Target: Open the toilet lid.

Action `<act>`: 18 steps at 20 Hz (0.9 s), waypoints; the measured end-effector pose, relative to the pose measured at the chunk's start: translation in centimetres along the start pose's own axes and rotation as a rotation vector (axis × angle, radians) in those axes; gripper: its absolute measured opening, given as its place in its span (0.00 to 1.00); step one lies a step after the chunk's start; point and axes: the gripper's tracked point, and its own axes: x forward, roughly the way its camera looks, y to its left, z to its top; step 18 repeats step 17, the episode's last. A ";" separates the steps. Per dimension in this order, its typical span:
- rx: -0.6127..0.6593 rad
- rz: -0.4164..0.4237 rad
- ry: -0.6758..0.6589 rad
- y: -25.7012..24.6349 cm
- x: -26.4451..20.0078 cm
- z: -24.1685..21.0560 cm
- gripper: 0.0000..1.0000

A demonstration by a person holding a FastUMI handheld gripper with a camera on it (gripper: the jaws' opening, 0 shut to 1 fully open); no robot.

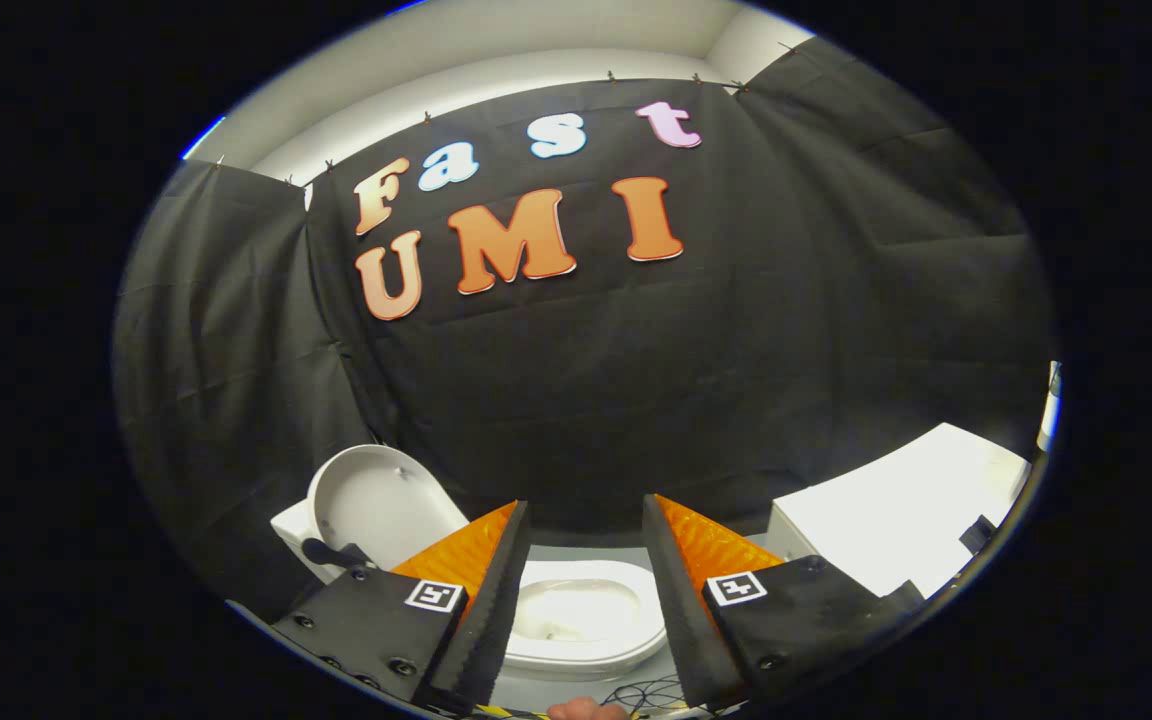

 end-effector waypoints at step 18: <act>-0.049 -0.169 -0.251 -14.0 -3.8 -5.6 0.78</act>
